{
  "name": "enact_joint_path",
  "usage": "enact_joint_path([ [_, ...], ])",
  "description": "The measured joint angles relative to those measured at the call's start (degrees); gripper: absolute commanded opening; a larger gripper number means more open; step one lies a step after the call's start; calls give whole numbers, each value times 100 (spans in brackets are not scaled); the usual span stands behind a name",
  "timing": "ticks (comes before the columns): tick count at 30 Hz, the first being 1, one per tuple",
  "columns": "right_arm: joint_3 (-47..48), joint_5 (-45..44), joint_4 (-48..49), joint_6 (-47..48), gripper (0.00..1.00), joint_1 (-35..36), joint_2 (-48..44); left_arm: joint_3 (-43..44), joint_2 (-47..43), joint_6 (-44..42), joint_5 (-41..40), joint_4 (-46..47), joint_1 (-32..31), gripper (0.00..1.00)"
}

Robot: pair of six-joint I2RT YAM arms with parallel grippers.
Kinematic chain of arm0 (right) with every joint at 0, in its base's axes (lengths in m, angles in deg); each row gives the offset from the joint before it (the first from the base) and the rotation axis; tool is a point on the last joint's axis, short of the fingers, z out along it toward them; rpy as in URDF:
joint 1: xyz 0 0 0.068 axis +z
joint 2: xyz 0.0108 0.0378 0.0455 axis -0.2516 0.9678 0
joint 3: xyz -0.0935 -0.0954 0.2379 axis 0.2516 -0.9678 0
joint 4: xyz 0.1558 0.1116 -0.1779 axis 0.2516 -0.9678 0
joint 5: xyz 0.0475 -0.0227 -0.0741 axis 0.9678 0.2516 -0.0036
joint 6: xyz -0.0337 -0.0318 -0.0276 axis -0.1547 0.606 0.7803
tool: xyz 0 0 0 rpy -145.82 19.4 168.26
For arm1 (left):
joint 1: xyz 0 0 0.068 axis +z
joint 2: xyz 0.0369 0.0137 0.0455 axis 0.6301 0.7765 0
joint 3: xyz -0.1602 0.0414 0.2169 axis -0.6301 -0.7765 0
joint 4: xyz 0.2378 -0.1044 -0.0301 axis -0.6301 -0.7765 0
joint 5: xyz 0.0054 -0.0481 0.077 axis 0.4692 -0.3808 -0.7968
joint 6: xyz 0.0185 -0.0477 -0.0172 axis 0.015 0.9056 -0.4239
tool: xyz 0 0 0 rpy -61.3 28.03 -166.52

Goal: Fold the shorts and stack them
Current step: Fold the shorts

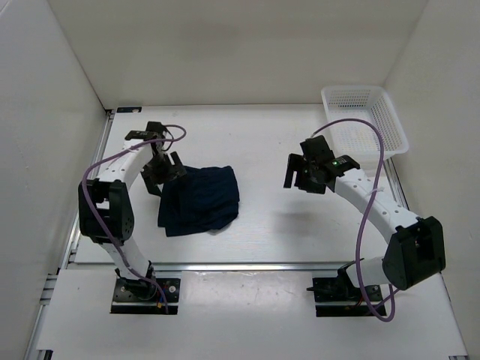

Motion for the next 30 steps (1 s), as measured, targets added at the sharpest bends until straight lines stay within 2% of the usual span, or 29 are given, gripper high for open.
enact_joint_path([
  [1, -4, 55, 0, 26, 86, 0, 0, -79, 22, 9, 20, 31, 107, 100],
  [6, -9, 380, 31, 162, 91, 59, 109, -339, -175, -2, 238, 243, 332, 100],
  [14, 7, 765, 131, 249, 92, 568, 671, -1235, -1447, -208, 968, 555, -120, 100],
  [18, 221, 820, 162, 282, 92, 798, 903, -1692, -1224, -153, 990, 905, -114, 100],
  [21, 413, 909, 210, 295, 99, 903, 1056, -1832, -732, -90, 962, 1106, -52, 100],
  [24, 586, 1086, 337, 293, 100, 988, 1266, -1832, -387, -46, 907, 1281, -37, 100],
  [25, 632, 1169, 398, 295, 100, 1005, 1353, -1829, -334, -37, 901, 1316, -37, 98],
  [27, 728, 1432, 601, 271, 100, 1032, 1580, -1829, -317, -13, 901, 1357, -37, 81],
  [29, 837, 1681, 804, 243, 100, 1082, 1878, -1818, -317, 20, 905, 1370, -39, 58],
  [30, 901, 1803, 881, 227, 99, 1113, 2050, -1816, -317, 35, 903, 1379, -39, 35],
])
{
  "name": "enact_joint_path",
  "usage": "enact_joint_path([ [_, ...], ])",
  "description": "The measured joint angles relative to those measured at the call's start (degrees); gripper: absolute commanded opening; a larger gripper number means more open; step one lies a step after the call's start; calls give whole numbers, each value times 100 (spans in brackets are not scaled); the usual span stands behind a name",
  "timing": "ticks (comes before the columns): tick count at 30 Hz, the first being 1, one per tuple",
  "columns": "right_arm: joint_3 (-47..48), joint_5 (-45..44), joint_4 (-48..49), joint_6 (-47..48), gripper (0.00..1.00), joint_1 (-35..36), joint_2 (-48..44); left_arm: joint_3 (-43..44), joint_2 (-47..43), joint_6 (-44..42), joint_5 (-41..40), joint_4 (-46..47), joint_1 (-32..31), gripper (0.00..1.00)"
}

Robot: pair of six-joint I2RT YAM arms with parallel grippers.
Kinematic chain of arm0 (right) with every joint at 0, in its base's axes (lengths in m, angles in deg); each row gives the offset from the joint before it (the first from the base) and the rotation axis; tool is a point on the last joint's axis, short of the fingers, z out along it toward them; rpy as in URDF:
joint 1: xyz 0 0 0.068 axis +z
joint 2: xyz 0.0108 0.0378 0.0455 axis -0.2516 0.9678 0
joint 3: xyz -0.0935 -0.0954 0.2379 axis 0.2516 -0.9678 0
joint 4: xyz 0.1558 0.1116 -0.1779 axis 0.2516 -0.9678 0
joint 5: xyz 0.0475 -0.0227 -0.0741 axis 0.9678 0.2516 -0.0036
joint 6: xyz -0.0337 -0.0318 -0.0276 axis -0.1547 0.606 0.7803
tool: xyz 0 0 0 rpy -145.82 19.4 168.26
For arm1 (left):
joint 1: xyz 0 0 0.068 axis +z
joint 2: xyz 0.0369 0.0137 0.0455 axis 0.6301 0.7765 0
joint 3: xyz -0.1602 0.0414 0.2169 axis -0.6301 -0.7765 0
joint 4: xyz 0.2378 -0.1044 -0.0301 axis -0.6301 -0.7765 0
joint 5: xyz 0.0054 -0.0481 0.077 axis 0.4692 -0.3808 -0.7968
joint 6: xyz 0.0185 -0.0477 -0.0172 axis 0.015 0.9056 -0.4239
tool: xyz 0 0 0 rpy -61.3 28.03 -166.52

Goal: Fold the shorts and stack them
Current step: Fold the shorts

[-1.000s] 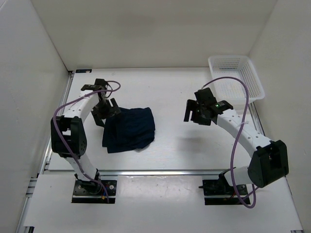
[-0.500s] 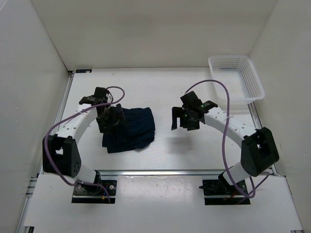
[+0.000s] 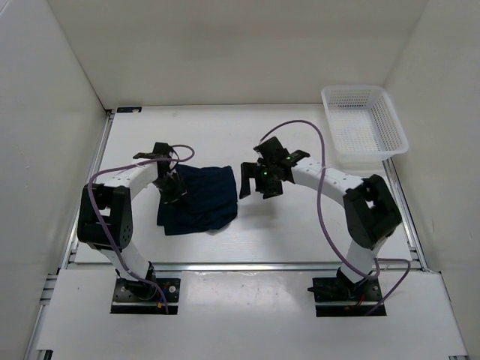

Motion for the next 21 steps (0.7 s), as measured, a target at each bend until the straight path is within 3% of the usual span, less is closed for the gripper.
enact_joint_path([
  [2, 164, 245, 98, 4, 96, 81, 356, 15, 0, 4, -22, 2, 2, 14],
  [3, 247, 374, 151, 13, 96, 131, 535, 28, 0, -4, -24, 4, 2, 10],
  [6, 442, 695, 302, 70, 95, 302, 988, 79, -20, -20, -24, 22, 2, 10],
  [10, 527, 916, 514, 92, 83, 494, 1362, 210, -59, -17, 24, 11, 2, 10],
  [13, 538, 979, 654, 72, 58, 568, 1456, 354, -175, -22, 79, -46, 2, 10],
  [14, 564, 984, 695, 39, 36, 575, 1484, 435, -227, -24, 109, -81, 2, 10],
  [17, 634, 966, 852, -50, 0, 573, 1587, 647, -315, -63, 155, -125, -9, 10],
  [21, 564, 761, 984, -166, 0, 553, 1578, 789, -326, -70, 173, -149, -184, 10],
])
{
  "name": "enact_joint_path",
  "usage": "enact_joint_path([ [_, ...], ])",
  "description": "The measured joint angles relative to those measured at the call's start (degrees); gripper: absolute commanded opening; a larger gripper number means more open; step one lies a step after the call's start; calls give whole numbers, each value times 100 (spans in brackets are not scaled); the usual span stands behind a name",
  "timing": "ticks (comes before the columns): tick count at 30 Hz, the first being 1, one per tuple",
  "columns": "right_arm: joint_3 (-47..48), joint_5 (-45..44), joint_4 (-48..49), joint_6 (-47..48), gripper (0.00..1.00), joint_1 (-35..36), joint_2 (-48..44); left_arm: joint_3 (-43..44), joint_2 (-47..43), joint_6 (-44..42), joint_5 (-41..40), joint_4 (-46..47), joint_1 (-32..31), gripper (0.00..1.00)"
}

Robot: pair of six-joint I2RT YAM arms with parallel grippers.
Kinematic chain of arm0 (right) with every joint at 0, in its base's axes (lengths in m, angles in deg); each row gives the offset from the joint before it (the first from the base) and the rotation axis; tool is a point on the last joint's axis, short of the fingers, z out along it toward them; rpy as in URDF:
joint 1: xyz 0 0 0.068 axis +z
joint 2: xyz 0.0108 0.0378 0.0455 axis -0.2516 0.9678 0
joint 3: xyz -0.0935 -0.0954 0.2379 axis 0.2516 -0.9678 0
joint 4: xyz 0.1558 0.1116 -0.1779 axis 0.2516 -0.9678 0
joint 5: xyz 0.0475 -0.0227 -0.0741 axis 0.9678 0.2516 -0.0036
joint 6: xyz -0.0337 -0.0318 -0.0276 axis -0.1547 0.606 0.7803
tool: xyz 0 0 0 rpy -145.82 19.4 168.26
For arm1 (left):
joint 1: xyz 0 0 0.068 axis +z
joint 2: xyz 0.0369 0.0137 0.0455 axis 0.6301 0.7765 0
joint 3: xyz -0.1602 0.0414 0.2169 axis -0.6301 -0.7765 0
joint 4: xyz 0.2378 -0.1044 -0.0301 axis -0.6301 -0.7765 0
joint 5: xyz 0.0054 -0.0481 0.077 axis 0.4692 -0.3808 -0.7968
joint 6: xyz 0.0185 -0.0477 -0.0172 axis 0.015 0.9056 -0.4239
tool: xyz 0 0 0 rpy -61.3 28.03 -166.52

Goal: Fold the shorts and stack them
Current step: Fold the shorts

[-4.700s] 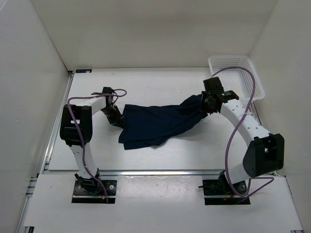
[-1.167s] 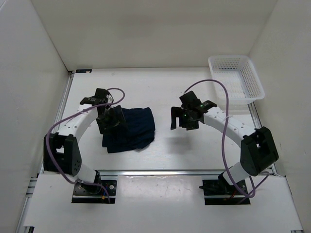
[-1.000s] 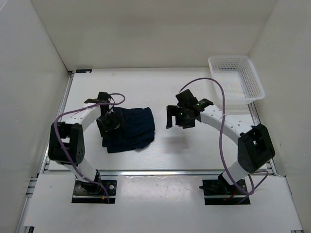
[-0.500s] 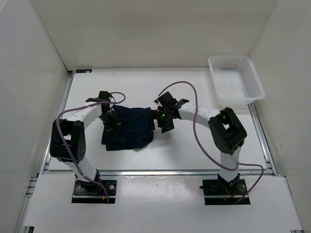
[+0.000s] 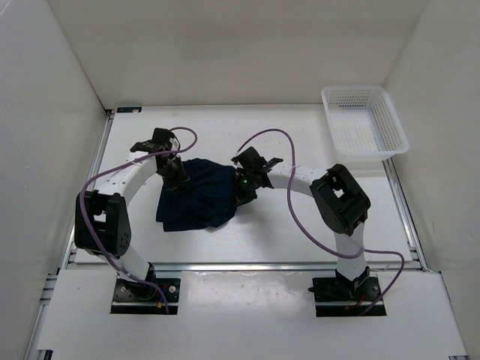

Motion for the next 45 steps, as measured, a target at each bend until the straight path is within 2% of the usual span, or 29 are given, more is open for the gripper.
enact_joint_path([
  [6, -1058, -409, 72, -28, 0, -378, -903, 81, 74, 221, -20, -114, -852, 10],
  [10, -1812, -831, -225, 52, 0, -848, -1950, 695, 501, 485, -26, -157, -1635, 10],
  [14, -2105, -1322, -638, 243, 0, -1117, -2752, 1462, 944, 702, -31, -70, -2194, 10],
  [15, -2109, -1394, -715, 282, 9, -1137, -2844, 1552, 981, 732, -31, -70, -2225, 10],
  [16, -2114, -1467, -776, 317, 46, -1154, -2907, 1617, 1010, 763, -44, -70, -2232, 10],
  [18, -2114, -1572, -872, 372, 66, -1180, -2957, 1676, 1023, 820, -109, -109, -2205, 10],
  [19, -2114, -1628, -907, 398, 79, -1182, -2962, 1679, 1023, 850, -153, -138, -2190, 10],
  [27, -2083, -1773, -1141, 525, 91, -1182, -2962, 1250, 909, 1023, -570, -282, -2096, 10],
  [29, -2074, -1777, -1145, 542, 91, -1182, -2962, 1067, 909, 1117, -750, -275, -2059, 10],
  [31, -2072, -1786, -1156, 544, 91, -1182, -2964, 839, 907, 1266, -951, -271, -2004, 17],
  [32, -2072, -1794, -1167, 546, 91, -1182, -2964, 706, 894, 1351, -1038, -264, -1976, 23],
  [33, -2072, -1799, -1174, 546, 91, -1182, -2966, 568, 879, 1419, -1132, -282, -1934, 60],
  [34, -2072, -1799, -1180, 546, 91, -1182, -2968, 492, 866, 1432, -1178, -304, -1904, 81],
  [35, -2072, -1799, -1196, 549, 91, -1182, -2975, 411, 841, 1495, -1233, -339, -1864, 89],
  [36, -2072, -1799, -1220, 549, 91, -1182, -2986, 361, 813, 1537, -1268, -385, -1816, 93],
  [40, -1897, -1803, -1410, 568, 90, -1182, -2997, 348, 527, 1611, -1449, -608, -1683, 94],
  [41, -1810, -1801, -1449, 570, 88, -1182, -2997, 398, 404, 1617, -1508, -713, -1670, 86],
  [43, -1574, -1792, -1504, 597, 67, -1182, -2997, 605, 136, 1646, -1676, -896, -1687, 70],
  [44, -1432, -1766, -1515, 608, 54, -1182, -2997, 748, 9, 1657, -1746, -951, -1709, 58],
  [45, -1279, -1731, -1528, 619, 31, -1182, -2988, 870, -107, 1652, -1777, -949, -1729, 37],
])
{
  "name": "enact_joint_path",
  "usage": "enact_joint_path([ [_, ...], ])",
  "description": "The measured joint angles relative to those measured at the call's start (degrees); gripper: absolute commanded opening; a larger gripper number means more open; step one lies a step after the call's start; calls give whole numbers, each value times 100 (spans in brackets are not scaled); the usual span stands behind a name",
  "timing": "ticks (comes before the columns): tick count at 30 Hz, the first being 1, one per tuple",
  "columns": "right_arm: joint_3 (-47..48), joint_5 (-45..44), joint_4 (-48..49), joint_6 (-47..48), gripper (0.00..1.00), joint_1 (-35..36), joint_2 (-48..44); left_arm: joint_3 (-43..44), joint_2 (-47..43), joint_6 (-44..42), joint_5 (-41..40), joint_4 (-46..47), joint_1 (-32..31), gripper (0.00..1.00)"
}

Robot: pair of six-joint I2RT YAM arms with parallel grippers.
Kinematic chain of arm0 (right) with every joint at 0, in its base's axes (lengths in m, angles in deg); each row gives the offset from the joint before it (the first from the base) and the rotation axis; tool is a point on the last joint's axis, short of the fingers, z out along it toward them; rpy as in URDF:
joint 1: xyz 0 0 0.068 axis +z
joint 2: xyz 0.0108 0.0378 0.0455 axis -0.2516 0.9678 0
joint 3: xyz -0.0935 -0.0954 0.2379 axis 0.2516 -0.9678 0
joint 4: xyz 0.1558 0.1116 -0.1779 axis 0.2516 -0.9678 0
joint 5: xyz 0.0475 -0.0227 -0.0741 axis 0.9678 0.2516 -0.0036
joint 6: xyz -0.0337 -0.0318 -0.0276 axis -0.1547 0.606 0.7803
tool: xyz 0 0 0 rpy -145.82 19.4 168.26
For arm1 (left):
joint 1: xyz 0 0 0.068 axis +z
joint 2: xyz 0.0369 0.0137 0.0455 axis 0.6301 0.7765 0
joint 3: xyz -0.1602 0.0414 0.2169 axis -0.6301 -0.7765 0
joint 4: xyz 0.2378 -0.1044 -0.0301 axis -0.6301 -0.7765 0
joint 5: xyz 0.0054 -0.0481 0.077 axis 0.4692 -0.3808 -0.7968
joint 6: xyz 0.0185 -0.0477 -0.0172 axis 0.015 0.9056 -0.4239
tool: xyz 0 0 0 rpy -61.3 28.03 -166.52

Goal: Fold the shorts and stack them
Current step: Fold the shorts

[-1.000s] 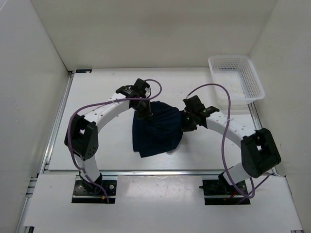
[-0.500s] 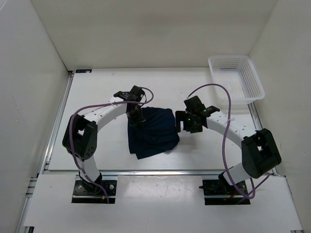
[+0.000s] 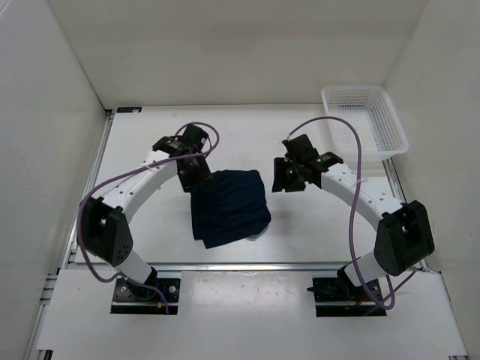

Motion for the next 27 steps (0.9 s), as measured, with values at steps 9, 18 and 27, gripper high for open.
enact_joint_path([
  [9, 1569, 389, 170, -55, 4, 44, 1558, 348, 691, -118, -31, 433, 22, 10],
  [18, 2476, 605, 289, -199, 0, 52, 3403, 566, 2002, -321, -293, 487, 157, 10],
  [27, 2328, -219, 11, -240, 93, 68, 2033, 2212, 1775, -903, -498, -170, 175, 32],
])
